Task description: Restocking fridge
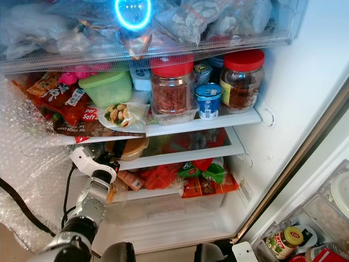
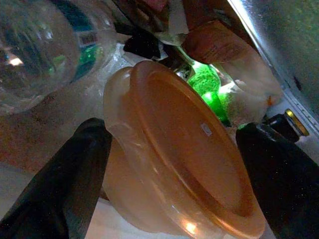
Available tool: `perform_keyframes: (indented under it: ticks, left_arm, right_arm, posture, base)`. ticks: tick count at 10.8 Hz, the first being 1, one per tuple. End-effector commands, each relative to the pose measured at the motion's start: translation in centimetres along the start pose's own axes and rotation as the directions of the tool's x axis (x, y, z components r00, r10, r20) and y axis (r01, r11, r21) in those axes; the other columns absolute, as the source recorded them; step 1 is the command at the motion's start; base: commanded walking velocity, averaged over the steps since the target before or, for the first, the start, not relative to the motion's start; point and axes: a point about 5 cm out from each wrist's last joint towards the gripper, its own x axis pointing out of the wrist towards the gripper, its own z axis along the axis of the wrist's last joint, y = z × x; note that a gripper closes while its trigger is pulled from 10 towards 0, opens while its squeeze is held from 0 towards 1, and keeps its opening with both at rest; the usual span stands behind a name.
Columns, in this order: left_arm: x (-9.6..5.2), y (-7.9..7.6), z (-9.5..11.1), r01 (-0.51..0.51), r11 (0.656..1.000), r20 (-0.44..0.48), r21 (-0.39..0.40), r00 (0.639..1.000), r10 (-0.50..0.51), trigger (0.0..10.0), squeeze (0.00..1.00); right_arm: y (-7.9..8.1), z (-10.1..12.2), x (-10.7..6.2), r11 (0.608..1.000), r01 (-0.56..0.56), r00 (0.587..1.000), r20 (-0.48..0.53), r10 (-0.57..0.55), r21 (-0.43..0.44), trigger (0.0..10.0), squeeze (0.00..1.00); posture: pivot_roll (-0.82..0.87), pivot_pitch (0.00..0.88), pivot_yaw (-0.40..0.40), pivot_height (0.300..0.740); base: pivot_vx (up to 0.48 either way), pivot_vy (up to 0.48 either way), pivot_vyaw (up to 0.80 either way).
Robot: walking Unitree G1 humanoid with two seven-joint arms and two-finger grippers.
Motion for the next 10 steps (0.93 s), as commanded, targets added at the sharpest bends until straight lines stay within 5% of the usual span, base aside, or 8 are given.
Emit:
perform_keyframes:
  ticks: [1, 6, 8, 10]
  left_arm:
    - [-0.3, 0.4, 0.1, 0.004, 1.0, -0.017, 0.014, 1.0, -0.004, 10.0, 0.0]
    - [-2.5, 1.6, 0.9, 0.077, 0.986, -0.07, 0.145, 0.995, -0.067, 10.0, 0.0]
    - [-2.9, 0.7, 0.8, 0.145, 0.971, -0.106, 0.192, 0.986, -0.126, 10.0, 0.0]
    - [-3.3, -1.5, 0.5, 0.3, 0.92, -0.191, 0.251, 0.947, -0.257, 10.0, 0.0]
  right_arm:
    - [0.8, 0.7, 0.1, 1.0, -0.026, 0.999, 0.027, 0.026, -0.005, 10.0, 0.0]
    - [0.7, 0.8, 0.1, 1.0, -0.022, 0.999, 0.032, 0.022, -0.008, 10.0, 0.0]
    - [0.7, 0.8, 0.1, 1.0, -0.022, 0.999, 0.033, 0.022, -0.009, 10.0, 0.0]
    - [0.7, 0.8, 0.1, 1.0, -0.022, 0.999, 0.034, 0.022, -0.009, 10.0, 0.0]
  posture:
    - [-0.08, 0.0, 0.051, 0.622]
    - [-0.08, 0.0, 0.049, 0.622]
    - [-0.08, 0.0, 0.047, 0.622]
    - [-0.08, 0.0, 0.049, 0.622]
  base:
    - [0.0, 0.0, 0.0]
    - [0.0, 0.0, 0.0]
    - [0.0, 0.0, 0.0]
    - [0.0, 0.0, 0.0]
